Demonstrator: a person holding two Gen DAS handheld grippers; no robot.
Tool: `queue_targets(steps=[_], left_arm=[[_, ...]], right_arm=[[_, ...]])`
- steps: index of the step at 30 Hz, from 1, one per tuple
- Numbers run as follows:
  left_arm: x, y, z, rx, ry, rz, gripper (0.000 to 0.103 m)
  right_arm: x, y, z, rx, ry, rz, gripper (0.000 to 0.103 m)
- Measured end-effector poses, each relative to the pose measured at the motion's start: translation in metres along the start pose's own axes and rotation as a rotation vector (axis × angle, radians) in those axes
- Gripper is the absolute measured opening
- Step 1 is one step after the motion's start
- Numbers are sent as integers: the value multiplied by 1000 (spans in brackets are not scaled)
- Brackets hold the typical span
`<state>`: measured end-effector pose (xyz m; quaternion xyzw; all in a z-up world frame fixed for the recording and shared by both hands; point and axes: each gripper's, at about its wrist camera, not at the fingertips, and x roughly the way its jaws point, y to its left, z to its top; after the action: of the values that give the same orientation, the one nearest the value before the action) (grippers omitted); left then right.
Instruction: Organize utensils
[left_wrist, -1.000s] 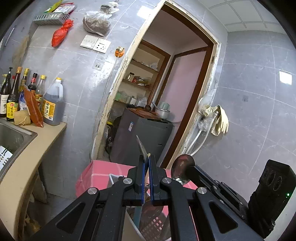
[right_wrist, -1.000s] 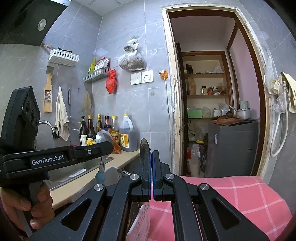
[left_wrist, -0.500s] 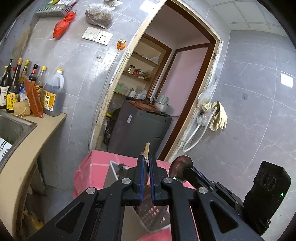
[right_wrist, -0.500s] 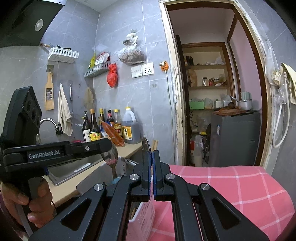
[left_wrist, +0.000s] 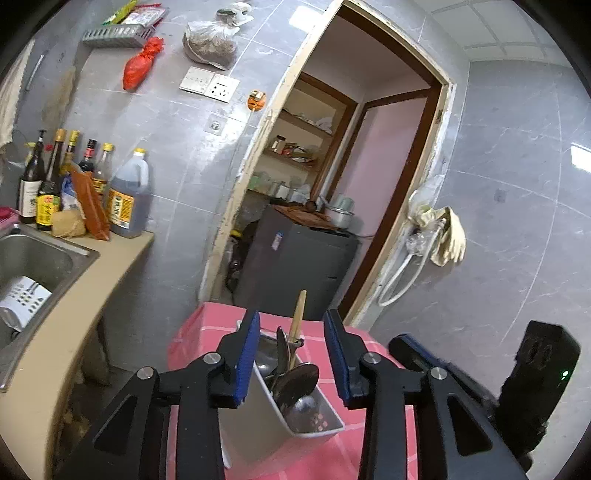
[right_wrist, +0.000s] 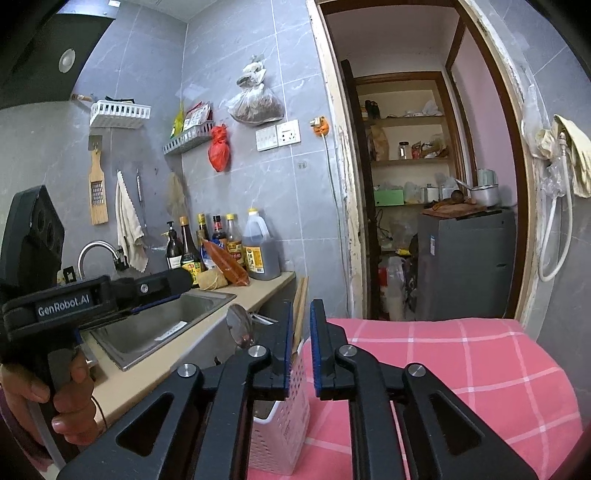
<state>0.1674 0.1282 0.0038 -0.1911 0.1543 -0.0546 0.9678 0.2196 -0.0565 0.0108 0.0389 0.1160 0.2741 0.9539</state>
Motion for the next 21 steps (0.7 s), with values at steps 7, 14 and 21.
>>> queue_targets(steps=[7, 14, 21], left_arm=[[-16, -17, 5, 37, 16, 67, 56], [-35, -41, 5, 76, 6, 119, 86], [-54, -67, -6, 120, -40, 175, 103]], right_arm=[[-26, -6, 19, 11, -11, -37, 34], [-64, -30, 37, 30, -22, -112, 67], [-109, -53, 43, 22, -8, -207, 96]])
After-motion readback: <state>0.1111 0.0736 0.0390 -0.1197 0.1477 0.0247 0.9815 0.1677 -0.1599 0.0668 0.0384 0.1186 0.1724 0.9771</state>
